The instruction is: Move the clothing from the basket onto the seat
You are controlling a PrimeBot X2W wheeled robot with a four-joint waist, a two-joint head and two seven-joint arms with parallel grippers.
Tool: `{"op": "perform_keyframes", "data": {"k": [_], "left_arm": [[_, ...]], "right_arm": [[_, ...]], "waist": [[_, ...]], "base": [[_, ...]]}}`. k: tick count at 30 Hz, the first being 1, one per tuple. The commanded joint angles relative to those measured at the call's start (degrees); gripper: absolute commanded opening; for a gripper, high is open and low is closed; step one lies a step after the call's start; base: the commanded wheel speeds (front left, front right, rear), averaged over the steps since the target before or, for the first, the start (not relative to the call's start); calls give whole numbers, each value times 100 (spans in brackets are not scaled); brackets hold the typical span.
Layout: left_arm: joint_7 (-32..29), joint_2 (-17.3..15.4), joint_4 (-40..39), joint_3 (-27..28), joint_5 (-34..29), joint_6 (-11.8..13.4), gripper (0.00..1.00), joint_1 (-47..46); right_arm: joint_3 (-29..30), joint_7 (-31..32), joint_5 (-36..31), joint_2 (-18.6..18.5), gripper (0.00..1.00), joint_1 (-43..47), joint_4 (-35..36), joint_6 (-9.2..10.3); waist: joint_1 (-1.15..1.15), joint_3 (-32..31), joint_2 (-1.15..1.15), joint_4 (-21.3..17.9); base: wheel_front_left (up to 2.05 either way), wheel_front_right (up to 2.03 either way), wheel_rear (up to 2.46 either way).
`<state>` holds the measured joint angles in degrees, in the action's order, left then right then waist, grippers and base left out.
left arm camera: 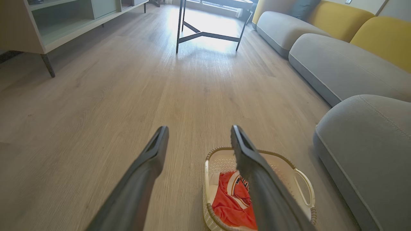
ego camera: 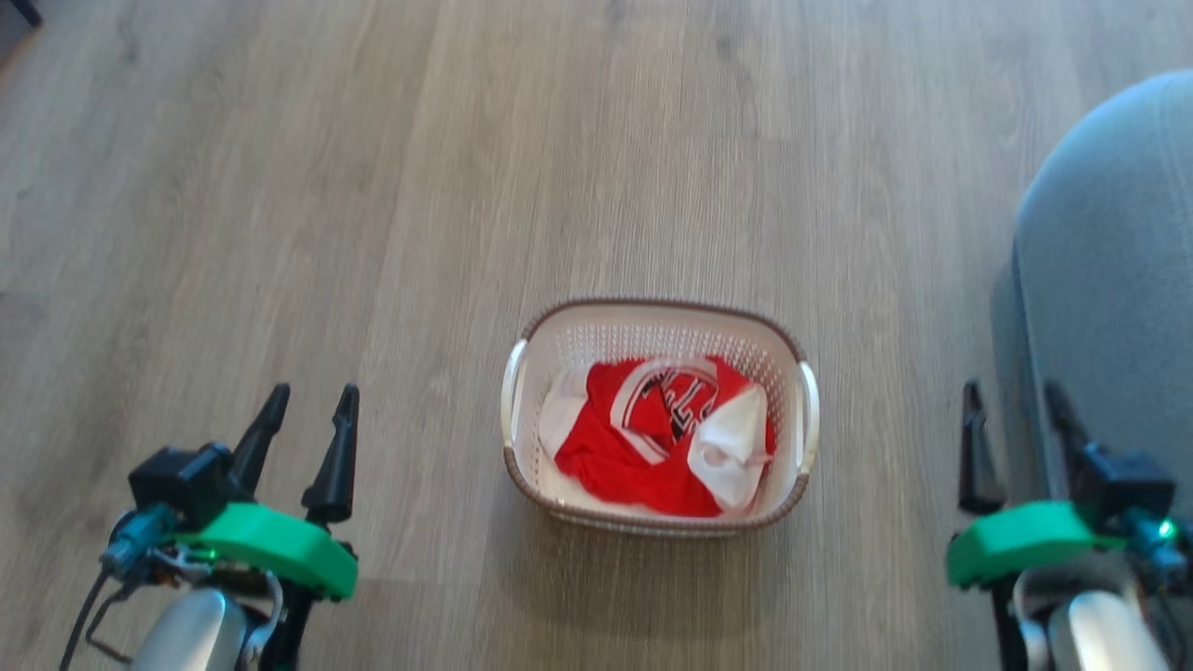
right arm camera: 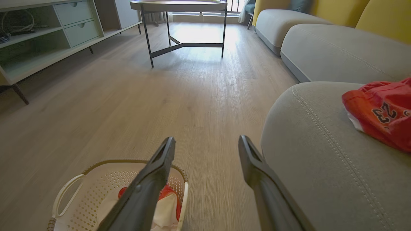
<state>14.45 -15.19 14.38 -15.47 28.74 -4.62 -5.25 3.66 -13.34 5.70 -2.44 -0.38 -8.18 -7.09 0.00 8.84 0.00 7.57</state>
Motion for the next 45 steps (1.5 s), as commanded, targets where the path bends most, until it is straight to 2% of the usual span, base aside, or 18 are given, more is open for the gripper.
{"op": "perform_keyframes", "data": {"k": [1, 9, 10, 19, 29, 38, 45], "left_arm": [[54, -52, -193, 246, -77, -52, 100, -468], [47, -47, -239, -84, -138, -215, 100, -1440], [47, -47, -239, -84, -138, -215, 100, -1440], [-115, -215, -198, -600, -322, -271, 100, -2632], [-527, -201, 243, -1242, -433, -283, 100, -3407], [-1436, 112, 662, -1748, -730, -267, 100, -4309], [-2297, 343, 1174, -1962, -807, -119, 100, -4781]], "right_arm": [[-45, -84, -57, -44, 100, -357, 293, -40], [262, -143, -121, -44, 100, -1070, 828, -40], [262, -143, -121, -44, 100, -1070, 828, -40], [290, -163, -54, -44, 100, -1920, 1325, -40], [269, -165, 247, -43, 100, -2079, 1667, -40], [97, -165, 413, -43, 100, -2157, 1755, -40], [-1, -165, 553, -43, 100, -2103, 1808, -40]], "waist": [[0, 367, 0, -64], [0, 1708, 0, -332], [0, 1708, 0, -332], [0, 2996, 0, -848], [0, 3668, 0, -1308], [0, 4243, 0, -1531], [0, 4392, 0, -1791]], "base": [[0, 0, 0], [0, 0, 0], [0, 0, 0], [0, 0, 0], [0, 0, 0], [0, 0, 0], [0, 0, 0]]}}
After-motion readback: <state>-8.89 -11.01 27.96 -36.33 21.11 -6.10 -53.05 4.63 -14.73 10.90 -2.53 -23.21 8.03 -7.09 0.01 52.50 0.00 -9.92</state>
